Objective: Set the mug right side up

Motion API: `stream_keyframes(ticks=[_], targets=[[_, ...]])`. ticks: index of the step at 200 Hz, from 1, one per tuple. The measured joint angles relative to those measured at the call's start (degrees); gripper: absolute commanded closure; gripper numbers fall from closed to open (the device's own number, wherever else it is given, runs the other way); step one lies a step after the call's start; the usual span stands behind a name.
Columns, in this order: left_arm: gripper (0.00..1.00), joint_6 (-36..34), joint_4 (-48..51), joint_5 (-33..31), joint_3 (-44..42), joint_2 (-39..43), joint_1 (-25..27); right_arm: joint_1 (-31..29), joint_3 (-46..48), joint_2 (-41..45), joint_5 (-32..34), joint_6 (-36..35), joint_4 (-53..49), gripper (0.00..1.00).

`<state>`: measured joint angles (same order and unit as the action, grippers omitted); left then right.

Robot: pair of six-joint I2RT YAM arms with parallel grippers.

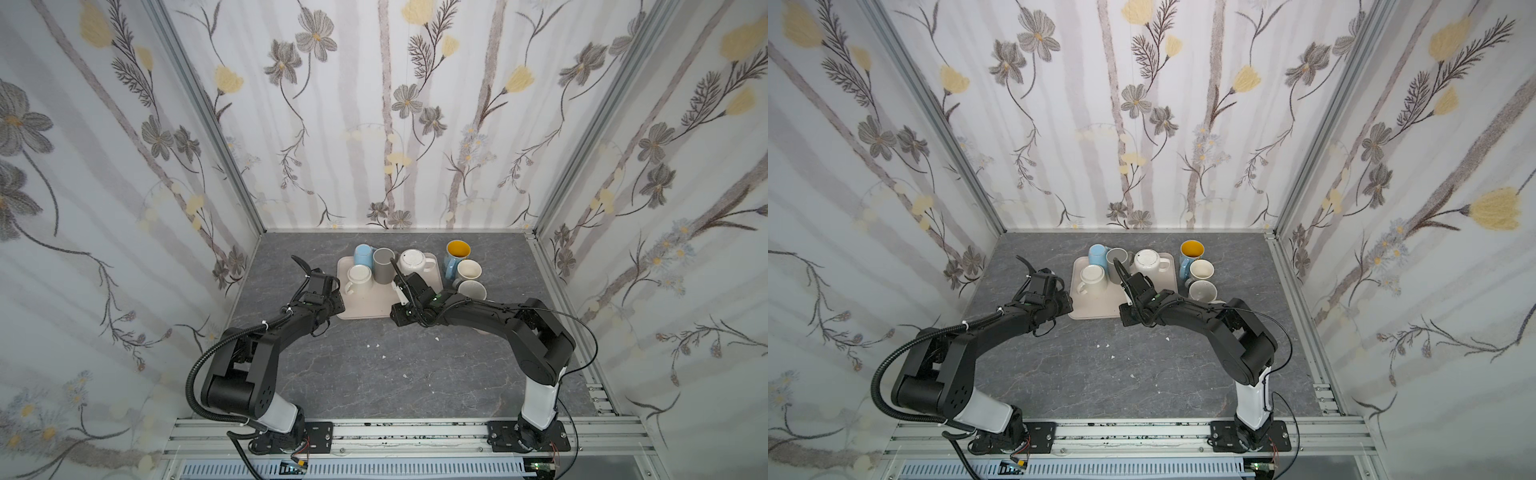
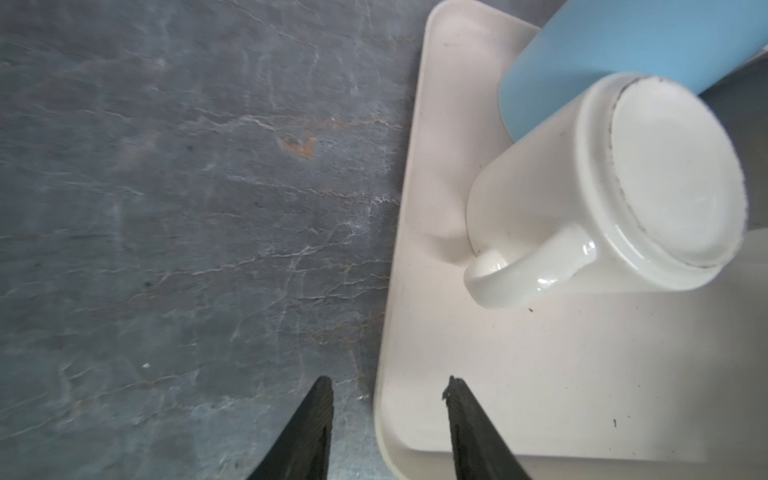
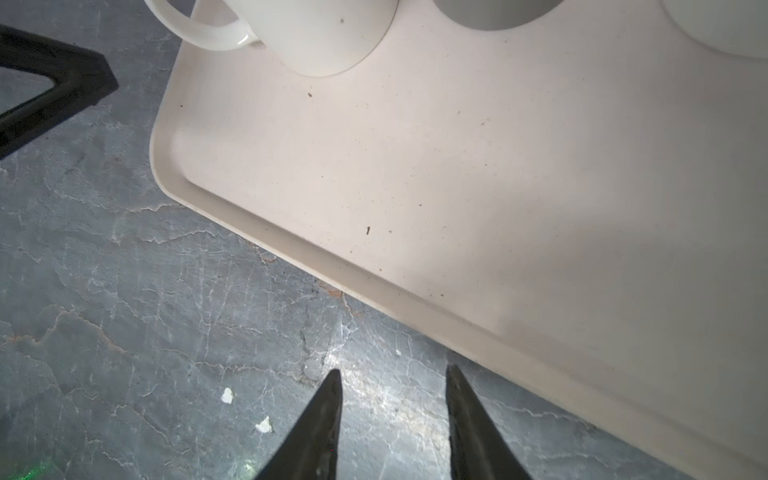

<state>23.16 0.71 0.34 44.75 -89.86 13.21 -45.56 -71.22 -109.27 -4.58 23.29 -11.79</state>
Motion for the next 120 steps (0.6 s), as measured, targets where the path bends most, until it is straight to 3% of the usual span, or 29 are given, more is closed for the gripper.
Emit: stream_keyframes(ticks=[59,120], targets=[[0.64,-2.27,0.81,-0.96,7.58,-11.02,-0.26,-0.15,-0.94,-0.24,0.98,-0.42,-0.94,0.59],[0.93,-3.32,-1.18,-4.37,10.73,-16.17,-0.57,0.85,-0.94,0.24,2.19,-0.46,-1.33,0.60]])
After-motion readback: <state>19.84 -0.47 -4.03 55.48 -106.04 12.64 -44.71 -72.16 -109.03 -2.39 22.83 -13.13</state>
